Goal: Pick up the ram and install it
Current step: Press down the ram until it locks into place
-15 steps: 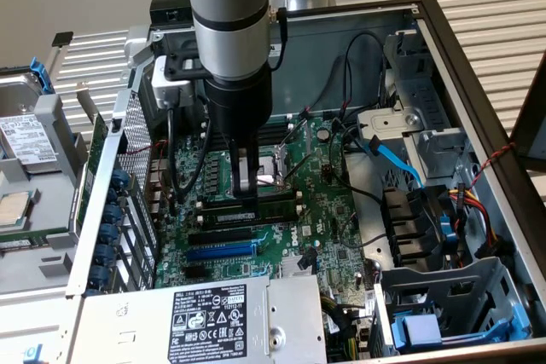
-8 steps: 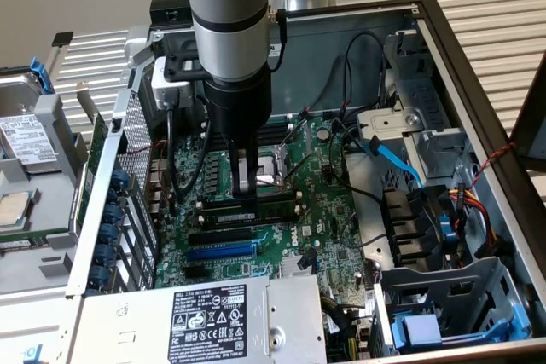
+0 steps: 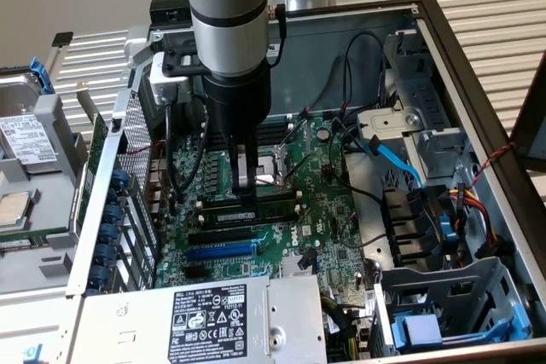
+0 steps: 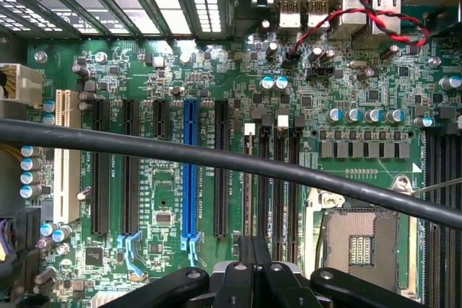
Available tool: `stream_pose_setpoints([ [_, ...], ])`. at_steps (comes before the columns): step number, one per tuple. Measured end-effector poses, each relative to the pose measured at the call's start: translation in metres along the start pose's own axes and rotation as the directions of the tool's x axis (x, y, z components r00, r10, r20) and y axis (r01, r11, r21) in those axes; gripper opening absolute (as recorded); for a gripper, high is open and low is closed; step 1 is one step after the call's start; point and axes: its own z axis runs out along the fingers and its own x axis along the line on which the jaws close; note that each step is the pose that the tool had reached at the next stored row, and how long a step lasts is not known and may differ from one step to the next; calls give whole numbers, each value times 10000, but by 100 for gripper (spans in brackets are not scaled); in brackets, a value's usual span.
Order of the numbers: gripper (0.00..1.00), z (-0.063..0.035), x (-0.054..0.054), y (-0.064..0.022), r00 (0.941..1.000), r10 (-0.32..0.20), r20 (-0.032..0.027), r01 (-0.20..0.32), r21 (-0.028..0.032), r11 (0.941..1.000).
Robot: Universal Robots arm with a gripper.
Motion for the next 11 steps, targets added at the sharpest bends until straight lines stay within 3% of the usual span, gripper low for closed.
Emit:
stream_pose_setpoints([
  [5,11,-116,1,1,10000,-2,-1,2,11,10000],
  [11,11,-130,1,2,10000,-1,0,1,36,10000],
])
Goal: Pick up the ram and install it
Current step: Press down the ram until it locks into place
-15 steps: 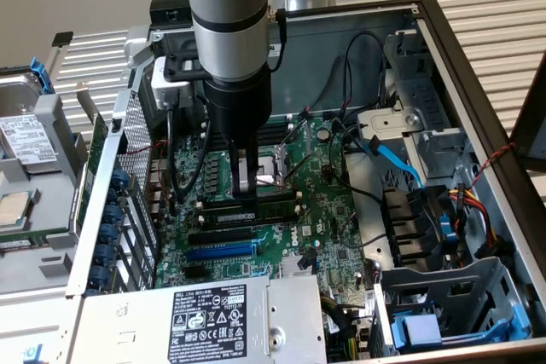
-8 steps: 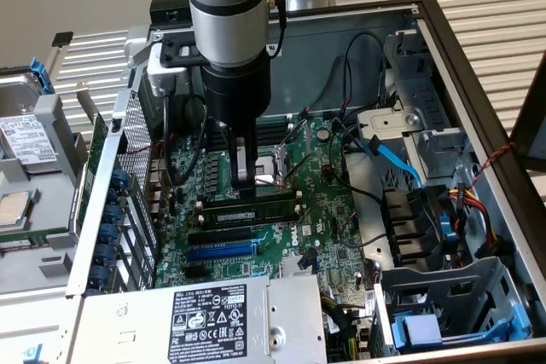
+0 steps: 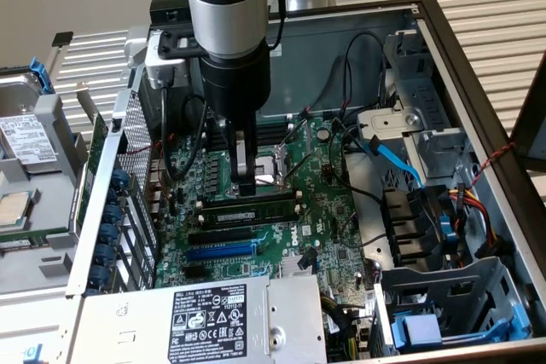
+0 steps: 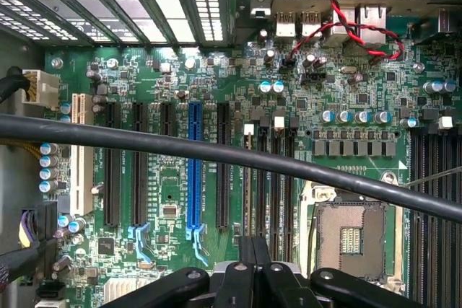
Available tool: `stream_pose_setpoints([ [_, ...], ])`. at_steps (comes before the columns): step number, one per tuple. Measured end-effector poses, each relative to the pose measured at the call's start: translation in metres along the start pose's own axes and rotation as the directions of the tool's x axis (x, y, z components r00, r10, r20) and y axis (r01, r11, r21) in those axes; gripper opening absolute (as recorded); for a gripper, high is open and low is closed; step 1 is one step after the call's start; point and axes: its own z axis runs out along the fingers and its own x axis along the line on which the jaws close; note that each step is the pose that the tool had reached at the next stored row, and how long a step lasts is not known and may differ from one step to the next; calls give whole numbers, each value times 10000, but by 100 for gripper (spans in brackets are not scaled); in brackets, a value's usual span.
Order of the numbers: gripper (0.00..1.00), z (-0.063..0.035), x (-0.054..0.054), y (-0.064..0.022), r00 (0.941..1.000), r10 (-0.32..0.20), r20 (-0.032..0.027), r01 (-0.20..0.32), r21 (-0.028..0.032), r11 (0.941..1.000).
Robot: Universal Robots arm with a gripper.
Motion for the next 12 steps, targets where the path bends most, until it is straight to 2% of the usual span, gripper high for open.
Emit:
stream_pose_setpoints([
  [12,11,-4,0,0,10000,8,0,-8,11,10000],
])
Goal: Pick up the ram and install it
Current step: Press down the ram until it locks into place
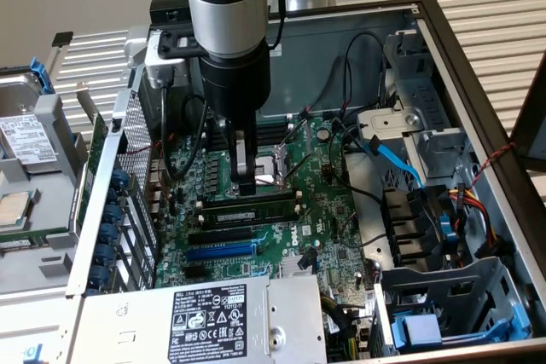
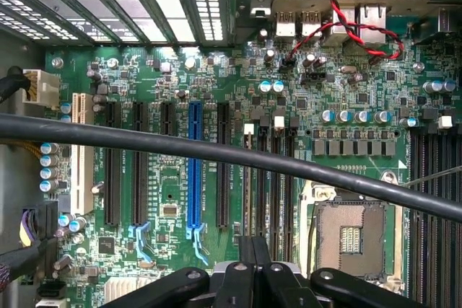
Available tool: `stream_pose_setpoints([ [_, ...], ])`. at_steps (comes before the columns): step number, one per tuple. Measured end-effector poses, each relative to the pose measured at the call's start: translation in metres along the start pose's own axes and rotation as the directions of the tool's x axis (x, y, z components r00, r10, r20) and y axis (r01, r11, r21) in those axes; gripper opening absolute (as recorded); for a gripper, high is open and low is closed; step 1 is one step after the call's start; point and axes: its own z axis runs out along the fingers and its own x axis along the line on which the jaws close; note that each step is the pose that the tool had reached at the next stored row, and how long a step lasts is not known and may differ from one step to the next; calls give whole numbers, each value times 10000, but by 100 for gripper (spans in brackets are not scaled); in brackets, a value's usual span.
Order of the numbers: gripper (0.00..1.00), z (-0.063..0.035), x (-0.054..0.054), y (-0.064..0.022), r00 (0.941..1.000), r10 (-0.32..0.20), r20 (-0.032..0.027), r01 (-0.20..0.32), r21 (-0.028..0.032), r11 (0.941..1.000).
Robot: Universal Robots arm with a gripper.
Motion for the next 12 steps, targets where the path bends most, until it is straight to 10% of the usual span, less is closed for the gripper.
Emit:
stream_pose_setpoints([
  [12,11,0,0,0,9871,1600,16,-1600,-7,9871],
])
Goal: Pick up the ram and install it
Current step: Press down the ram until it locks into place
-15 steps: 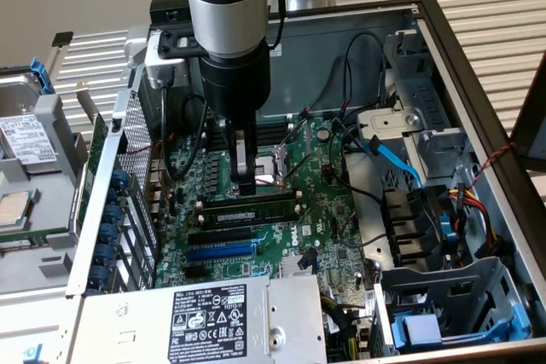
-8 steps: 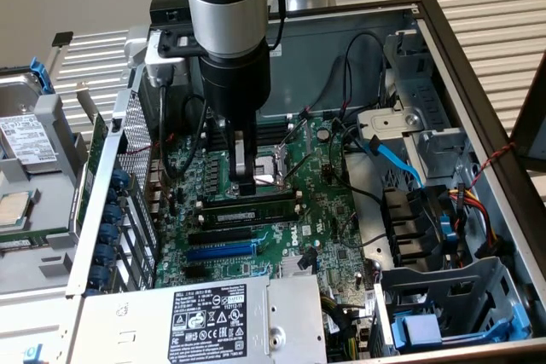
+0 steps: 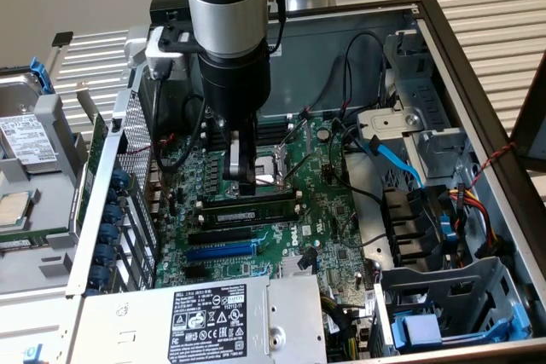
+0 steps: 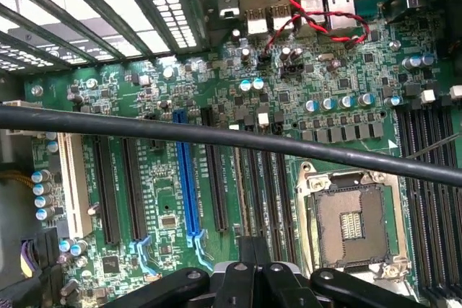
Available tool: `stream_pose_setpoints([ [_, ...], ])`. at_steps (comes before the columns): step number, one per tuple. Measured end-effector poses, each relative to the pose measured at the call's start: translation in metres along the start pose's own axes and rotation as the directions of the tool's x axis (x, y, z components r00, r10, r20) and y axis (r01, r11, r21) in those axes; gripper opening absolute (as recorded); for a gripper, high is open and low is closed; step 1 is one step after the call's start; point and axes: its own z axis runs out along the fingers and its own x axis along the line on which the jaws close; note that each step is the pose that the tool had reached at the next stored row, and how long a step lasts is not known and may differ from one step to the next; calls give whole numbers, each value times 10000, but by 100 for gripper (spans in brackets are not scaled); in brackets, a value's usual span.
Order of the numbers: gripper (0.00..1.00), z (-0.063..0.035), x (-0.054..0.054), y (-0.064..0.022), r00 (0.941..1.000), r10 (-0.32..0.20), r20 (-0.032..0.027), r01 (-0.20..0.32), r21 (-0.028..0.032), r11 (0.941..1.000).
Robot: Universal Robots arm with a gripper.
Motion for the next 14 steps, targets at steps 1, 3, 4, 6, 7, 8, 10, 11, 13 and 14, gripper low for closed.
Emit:
stream_pose_setpoints([
  [1,11,0,0,0,9999,150,2,-150,0,9999],
  [3,11,0,0,0,9990,449,5,-449,-1,9990],
  [4,11,0,0,0,9982,600,7,-600,-2,9982],
  [6,11,0,0,0,9959,901,10,-901,-3,9959],
  [7,11,0,0,0,9945,1046,11,-1046,-4,9945],
  [8,11,0,0,0,9929,1190,13,-1190,-5,9929],
  [10,11,0,0,0,9889,1485,15,-1485,-6,9889],
  [11,11,0,0,0,9870,1604,16,-1604,-7,9870],
  [13,11,0,0,-1,9834,1814,19,-1814,-8,9834],
  [14,11,0,0,0,9817,1907,19,-1907,-8,9817],
])
